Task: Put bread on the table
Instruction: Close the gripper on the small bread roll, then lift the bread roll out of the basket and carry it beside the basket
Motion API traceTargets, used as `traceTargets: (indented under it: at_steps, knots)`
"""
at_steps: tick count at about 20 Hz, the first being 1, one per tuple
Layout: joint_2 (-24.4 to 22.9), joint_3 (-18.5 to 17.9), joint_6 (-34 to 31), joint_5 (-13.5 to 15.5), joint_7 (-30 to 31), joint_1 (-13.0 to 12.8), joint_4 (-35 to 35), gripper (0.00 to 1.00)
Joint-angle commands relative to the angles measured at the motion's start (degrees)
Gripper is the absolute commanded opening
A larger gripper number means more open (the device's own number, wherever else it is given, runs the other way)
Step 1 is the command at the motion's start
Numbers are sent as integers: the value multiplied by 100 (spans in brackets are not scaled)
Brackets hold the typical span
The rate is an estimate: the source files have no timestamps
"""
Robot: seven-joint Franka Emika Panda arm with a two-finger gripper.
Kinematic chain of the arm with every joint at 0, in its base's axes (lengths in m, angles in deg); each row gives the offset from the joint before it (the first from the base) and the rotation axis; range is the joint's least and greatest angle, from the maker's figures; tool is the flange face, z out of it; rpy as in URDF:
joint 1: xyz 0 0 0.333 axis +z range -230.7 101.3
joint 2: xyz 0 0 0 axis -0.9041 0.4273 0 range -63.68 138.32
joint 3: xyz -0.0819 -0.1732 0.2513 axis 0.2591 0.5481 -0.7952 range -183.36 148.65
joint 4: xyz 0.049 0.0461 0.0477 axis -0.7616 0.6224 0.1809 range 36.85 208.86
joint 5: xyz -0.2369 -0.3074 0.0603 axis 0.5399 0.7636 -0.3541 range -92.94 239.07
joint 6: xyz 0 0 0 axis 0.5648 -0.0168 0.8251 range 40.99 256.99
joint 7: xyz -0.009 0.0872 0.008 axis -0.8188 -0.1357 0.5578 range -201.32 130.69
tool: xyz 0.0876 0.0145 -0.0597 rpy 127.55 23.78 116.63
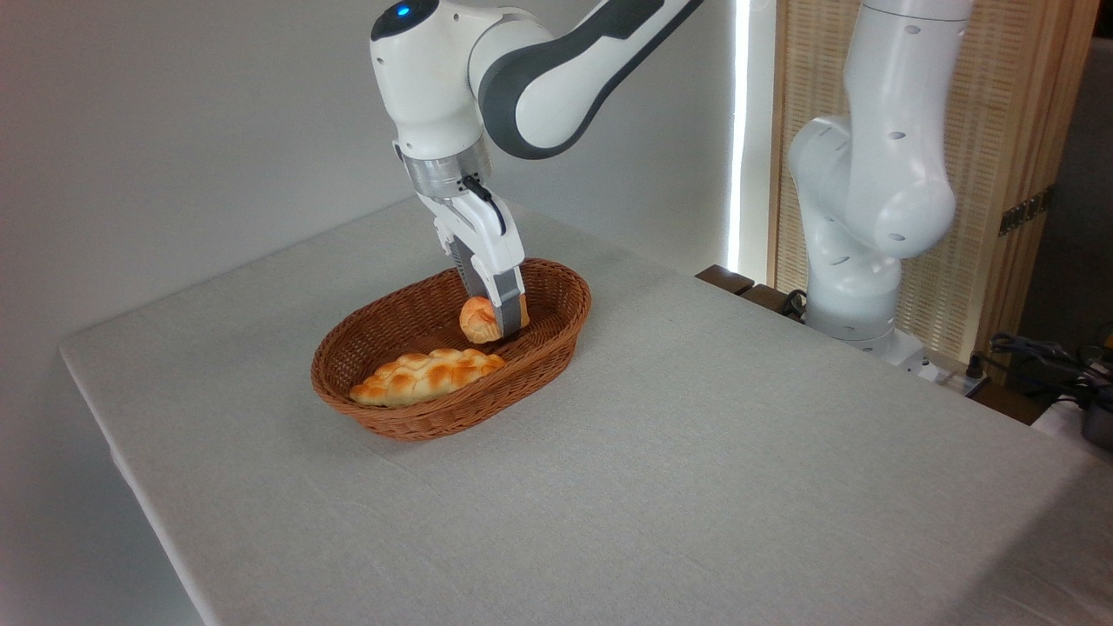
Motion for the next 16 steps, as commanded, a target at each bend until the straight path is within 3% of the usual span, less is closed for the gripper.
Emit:
traceTargets:
  at_steps: [1, 10, 16]
  knots:
    - [-146, -102, -120, -48, -48, -68, 110, 7]
    - [-154, -120, -129, -48, -40, -50, 6, 8]
    - [-137, -734, -594, -4, -22, -68, -969, 8]
